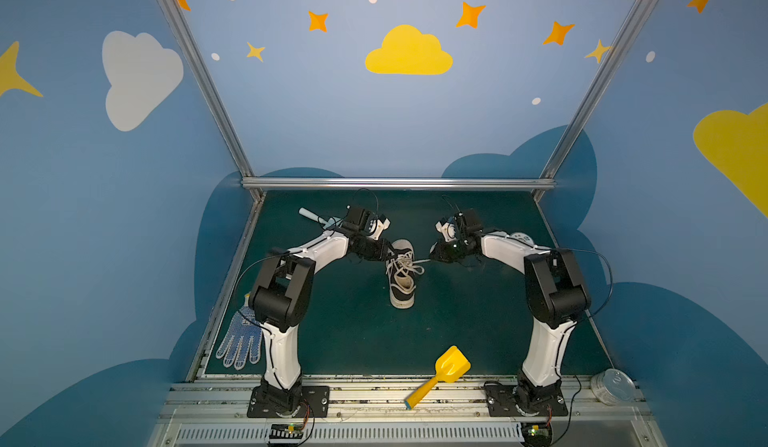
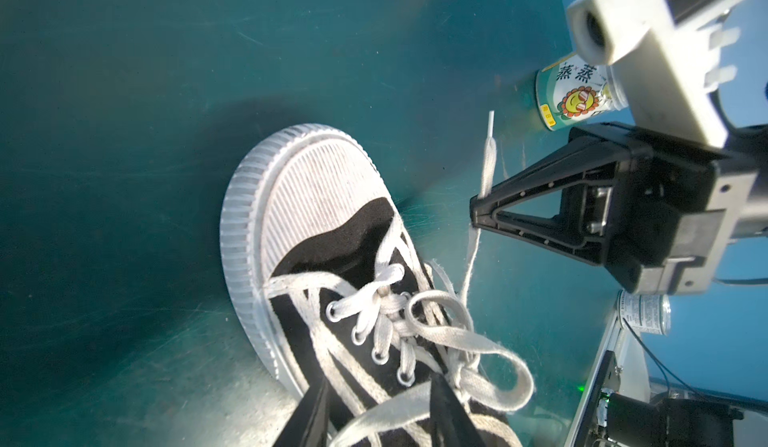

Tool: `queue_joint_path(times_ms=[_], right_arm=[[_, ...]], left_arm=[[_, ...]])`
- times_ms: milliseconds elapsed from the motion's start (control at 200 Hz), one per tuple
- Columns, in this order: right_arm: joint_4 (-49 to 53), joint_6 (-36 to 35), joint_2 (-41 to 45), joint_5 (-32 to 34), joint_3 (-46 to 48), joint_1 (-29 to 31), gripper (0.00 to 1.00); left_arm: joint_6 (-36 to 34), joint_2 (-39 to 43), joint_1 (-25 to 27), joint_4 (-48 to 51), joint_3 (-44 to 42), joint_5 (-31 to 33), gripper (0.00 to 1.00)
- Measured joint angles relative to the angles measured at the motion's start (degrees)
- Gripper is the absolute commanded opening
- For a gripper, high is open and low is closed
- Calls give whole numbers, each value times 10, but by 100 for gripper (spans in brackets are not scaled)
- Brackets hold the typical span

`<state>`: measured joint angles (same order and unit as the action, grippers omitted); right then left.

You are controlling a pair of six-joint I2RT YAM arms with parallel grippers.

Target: Tie the shoes

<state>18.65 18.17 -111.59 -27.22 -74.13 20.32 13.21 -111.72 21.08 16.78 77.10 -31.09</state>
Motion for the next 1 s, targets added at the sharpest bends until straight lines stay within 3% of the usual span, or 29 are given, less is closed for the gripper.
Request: queue_joint_path(times_ms=[135,345,701,1001], right_arm=[[3,-2,0,-15,-2,0,0],[5,-2,0,-30,-11,0,0],[5,-1,0,-39,-11,0,0],[5,-1,0,-42,-12,0,0]], left_arm=[[-20,9,12,18,9,10,50],[-78,15,70,69,73,76,54],[-128,-19,138,150,173,171,41],[-141,-61,157,218,198,238,40]])
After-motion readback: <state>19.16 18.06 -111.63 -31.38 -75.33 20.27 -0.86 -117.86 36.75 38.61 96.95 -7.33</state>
